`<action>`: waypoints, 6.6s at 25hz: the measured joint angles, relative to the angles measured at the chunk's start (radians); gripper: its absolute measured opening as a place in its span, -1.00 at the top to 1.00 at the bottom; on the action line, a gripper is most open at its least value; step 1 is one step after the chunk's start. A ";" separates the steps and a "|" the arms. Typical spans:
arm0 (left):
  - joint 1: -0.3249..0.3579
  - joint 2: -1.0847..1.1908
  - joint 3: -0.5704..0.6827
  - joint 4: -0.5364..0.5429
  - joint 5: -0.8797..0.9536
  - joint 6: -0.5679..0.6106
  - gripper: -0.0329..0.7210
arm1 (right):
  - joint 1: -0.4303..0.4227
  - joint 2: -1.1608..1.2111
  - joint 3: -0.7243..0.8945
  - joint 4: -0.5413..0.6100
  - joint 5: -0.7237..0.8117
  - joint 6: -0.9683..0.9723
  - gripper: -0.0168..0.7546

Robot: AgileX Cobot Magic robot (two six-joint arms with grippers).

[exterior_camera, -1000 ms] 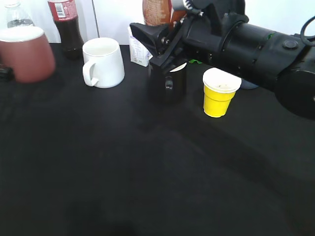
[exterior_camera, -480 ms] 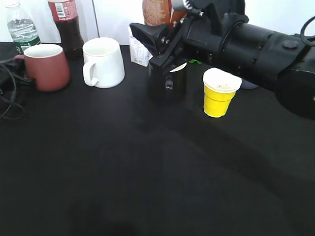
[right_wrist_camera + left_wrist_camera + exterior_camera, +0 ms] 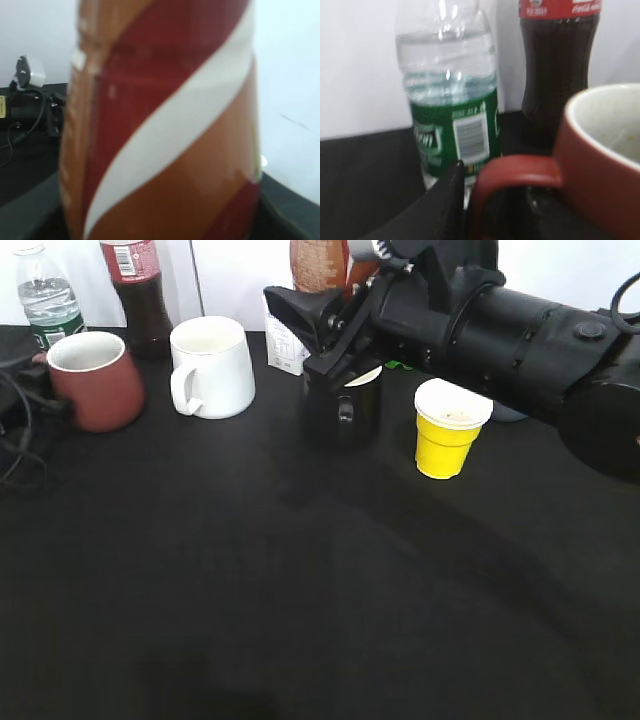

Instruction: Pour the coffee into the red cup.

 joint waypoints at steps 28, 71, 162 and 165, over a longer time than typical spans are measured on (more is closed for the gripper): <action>0.000 -1.163 0.560 0.326 0.555 -0.416 0.27 | -0.263 0.000 -0.086 0.139 0.176 0.089 -0.41; 0.000 -1.152 0.560 0.394 0.558 -0.419 0.27 | -0.831 0.748 -0.516 -0.301 -0.146 0.273 -0.66; -0.562 -1.902 0.335 -0.448 2.250 0.057 -0.17 | -0.103 -1.236 0.322 0.303 1.750 -0.006 -0.57; -0.562 -1.902 0.335 -0.448 2.250 0.057 0.00 | -0.103 -1.236 0.322 0.303 1.750 -0.007 -0.57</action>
